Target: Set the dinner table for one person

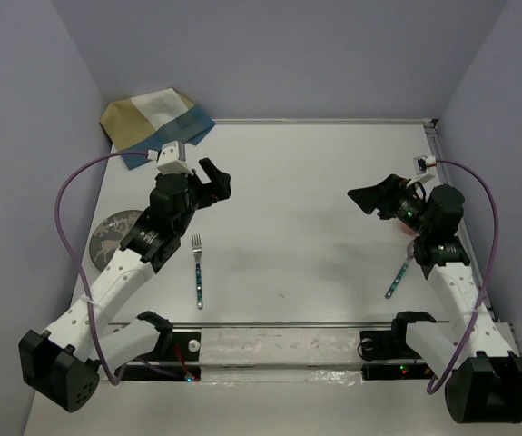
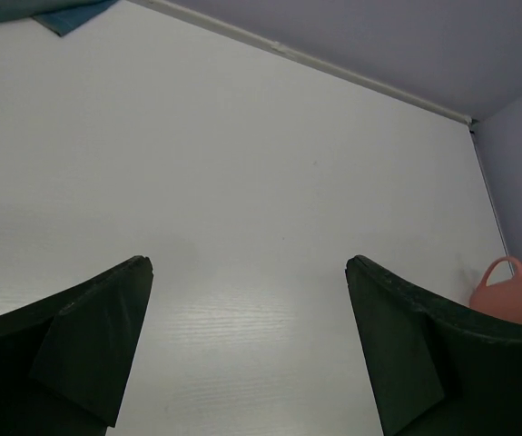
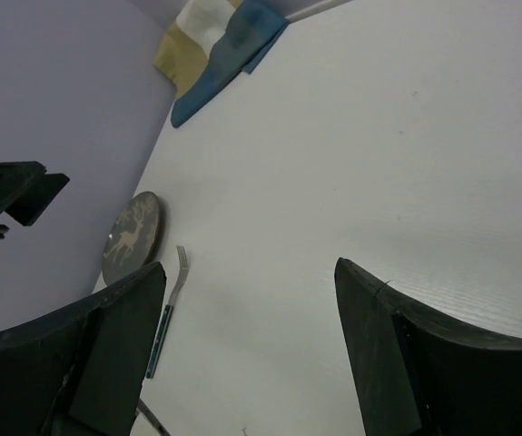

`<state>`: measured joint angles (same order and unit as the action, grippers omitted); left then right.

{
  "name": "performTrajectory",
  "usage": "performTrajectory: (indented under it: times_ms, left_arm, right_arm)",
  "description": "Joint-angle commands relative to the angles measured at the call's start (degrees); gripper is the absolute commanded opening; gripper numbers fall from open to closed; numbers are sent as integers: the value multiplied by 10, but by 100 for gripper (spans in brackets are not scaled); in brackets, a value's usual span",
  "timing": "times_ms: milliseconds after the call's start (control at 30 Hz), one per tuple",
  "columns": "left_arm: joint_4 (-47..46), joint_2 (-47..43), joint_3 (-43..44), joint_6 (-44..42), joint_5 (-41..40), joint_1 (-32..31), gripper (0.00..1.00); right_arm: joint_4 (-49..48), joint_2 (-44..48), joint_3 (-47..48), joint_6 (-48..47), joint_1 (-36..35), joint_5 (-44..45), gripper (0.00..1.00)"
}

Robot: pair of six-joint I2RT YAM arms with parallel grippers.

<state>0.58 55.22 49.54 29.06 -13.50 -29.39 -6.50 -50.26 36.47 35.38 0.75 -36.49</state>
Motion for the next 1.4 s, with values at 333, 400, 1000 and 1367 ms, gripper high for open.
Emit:
performTrajectory:
  times_ms: [333,400,1000,1367]
  left_arm:
    - [-99,108,1,117,52,158,99]
    - [-97,123,11,122,10,178,83]
    - [-7,465,268,125,-144,351,67]
    - [71,653,446,167,-123,396,66]
  right_arm:
    - [-34,9,-10,-14,-10,3,81]
    - [-33,10,-11,-14,-10,3,80]
    - [-33,-12,-13,-23,-16,5,80]
    - [-33,-32,-8,-31,-32,7,80]
